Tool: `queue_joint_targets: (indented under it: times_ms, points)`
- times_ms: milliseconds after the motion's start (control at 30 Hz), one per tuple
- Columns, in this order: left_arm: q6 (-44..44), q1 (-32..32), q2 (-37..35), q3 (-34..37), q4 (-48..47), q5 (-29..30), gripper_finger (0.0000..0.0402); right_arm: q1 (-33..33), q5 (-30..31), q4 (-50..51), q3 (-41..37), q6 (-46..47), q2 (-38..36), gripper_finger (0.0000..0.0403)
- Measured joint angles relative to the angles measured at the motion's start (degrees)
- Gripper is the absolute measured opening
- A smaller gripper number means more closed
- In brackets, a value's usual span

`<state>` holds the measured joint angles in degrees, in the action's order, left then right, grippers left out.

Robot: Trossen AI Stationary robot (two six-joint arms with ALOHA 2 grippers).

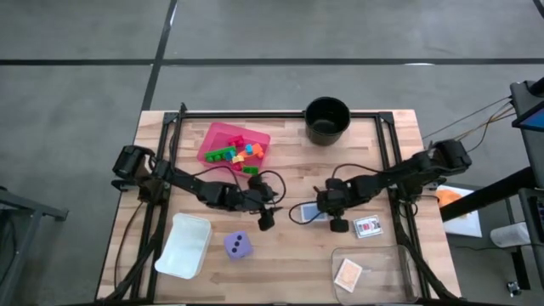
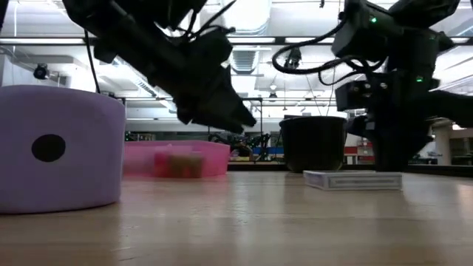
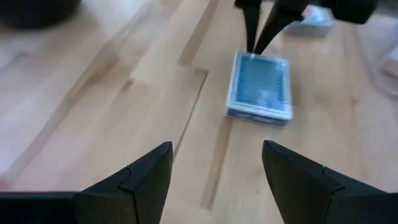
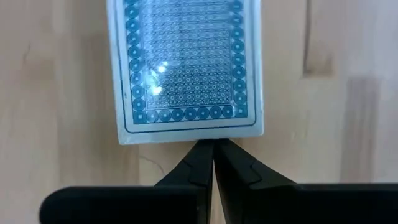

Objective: Pick & Place Toys
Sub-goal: Put the blue deck of cards into the transparent bin

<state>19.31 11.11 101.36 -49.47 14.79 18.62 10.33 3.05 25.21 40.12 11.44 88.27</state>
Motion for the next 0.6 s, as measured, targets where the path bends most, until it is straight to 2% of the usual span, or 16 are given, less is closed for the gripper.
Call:
queue_joint_targets:
  times_ms: [100, 200, 467, 600]
  points:
    - [2.0, -0.2, 0.0, 0.0, -2.5, -0.2, 0.0253, -0.7, 1.8, -5.0, 0.1, -1.3, 0.0, 0.0018]
    - [3.4, -0.3, 0.4, 0.0, -3.1, -0.7, 0.0253, -1.1, 1.1, -7.7, 0.2, -2.6, -0.5, 0.0018]
    - [6.8, -0.7, 2.5, -0.1, -5.3, -6.9, 0.0253, -2.7, 0.5, -8.1, 1.2, -3.8, 0.9, 0.0018]
    - [5.4, -0.7, 4.7, -0.2, -3.2, -7.4, 0.0253, -2.9, 0.5, -10.4, 1.0, -4.2, 0.8, 0.0018]
